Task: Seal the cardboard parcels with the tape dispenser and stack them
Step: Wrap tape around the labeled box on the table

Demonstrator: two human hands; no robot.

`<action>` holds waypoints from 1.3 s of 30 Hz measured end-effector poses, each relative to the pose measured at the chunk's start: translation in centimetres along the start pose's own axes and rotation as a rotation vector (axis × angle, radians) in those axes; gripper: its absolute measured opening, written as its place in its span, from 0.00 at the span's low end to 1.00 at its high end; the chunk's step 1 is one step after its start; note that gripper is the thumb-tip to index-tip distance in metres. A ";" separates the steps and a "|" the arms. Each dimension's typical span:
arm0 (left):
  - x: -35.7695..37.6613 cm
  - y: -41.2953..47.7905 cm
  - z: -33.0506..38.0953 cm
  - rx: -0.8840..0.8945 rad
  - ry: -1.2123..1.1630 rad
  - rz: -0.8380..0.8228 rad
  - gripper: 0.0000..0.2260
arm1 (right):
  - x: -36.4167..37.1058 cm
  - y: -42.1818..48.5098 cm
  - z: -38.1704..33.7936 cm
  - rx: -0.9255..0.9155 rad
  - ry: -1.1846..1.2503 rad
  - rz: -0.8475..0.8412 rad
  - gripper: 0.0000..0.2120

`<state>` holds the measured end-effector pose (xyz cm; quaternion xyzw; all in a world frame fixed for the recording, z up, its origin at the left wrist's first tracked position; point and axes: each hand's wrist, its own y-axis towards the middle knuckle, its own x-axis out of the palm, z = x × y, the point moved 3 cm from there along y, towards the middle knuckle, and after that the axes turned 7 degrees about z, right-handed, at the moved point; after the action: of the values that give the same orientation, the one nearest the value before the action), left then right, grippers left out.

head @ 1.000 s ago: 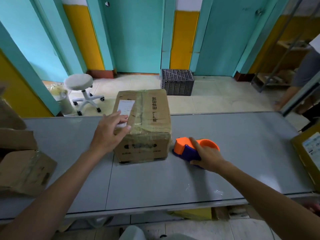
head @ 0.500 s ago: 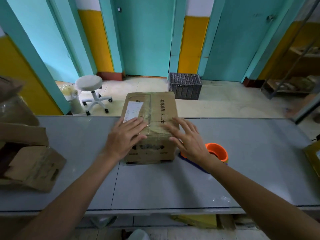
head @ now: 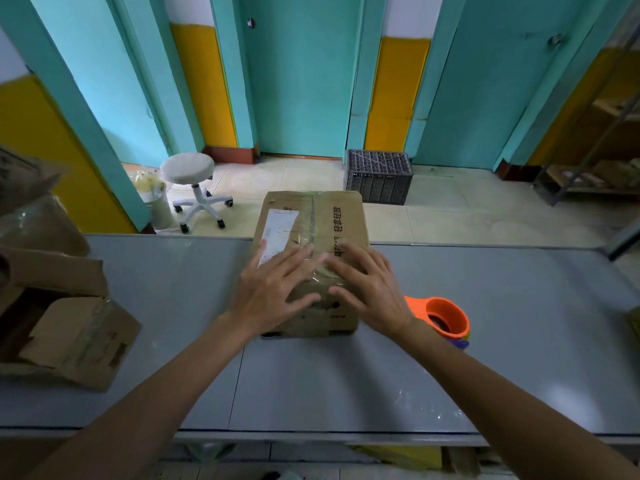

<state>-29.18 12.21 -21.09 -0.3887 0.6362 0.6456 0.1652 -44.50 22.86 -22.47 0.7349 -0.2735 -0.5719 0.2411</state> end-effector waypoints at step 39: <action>-0.9 -6.7 -4.2 -1.056 -0.973 -0.124 0.36 | 2.2 4.6 2.3 1.133 0.778 -0.143 0.36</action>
<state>-22.64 9.40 -24.66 -0.1205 0.0704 0.9564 0.2564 -46.87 17.94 -21.48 0.9154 -0.3748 -0.0502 -0.1377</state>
